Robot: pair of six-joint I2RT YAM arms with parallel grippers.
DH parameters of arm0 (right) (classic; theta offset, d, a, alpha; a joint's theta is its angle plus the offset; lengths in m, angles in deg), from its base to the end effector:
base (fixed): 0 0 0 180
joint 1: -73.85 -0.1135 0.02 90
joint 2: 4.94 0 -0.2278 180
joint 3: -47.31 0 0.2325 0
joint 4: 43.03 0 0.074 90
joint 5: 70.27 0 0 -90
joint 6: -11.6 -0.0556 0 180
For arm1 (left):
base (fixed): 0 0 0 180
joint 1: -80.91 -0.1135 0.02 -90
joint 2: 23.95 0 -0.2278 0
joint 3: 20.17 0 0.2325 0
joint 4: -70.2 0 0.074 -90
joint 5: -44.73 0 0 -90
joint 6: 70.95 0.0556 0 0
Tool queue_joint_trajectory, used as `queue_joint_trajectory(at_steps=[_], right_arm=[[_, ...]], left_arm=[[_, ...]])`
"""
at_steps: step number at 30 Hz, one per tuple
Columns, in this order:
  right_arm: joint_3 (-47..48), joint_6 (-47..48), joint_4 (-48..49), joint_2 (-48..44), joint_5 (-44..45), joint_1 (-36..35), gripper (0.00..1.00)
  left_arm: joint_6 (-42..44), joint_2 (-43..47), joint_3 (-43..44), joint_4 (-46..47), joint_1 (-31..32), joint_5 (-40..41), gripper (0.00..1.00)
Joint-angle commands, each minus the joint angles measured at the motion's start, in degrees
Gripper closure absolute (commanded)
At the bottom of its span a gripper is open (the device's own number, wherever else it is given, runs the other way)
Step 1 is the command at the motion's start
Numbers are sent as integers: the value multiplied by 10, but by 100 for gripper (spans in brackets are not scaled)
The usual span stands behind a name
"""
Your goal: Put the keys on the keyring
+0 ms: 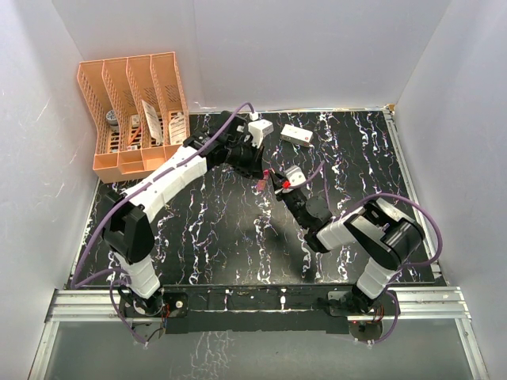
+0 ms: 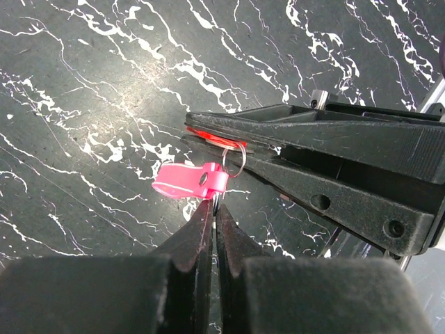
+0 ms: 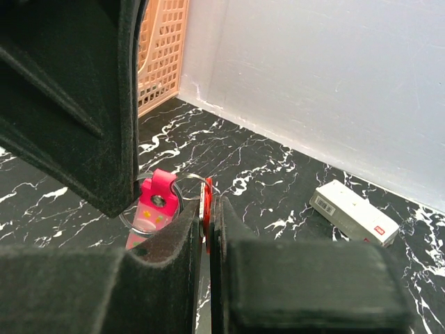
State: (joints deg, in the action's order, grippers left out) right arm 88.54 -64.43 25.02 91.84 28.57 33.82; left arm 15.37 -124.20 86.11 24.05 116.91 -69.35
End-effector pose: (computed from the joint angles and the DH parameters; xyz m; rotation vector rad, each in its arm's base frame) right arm 0.2385 0.1892 0.1759 -0.4987 1.2660 0.2785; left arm 0.2999 -0.2459 0.2817 0.8692 2.1704 -0.8340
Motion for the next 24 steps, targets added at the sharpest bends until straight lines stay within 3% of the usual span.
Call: queue_joint_trajectory(at_steps=[1,17,24], right_arm=[[-7,-22,133,-36,-11,-2,100],[-20,-38,103,-52,-18,-2,99],[3,-45,74,-42,-18,-2,94]], left_arm=[[18,-20,51,-83,5,-9,100],[92,-107,233,-227,6,65,100],[105,-117,265,-248,12,81,100]])
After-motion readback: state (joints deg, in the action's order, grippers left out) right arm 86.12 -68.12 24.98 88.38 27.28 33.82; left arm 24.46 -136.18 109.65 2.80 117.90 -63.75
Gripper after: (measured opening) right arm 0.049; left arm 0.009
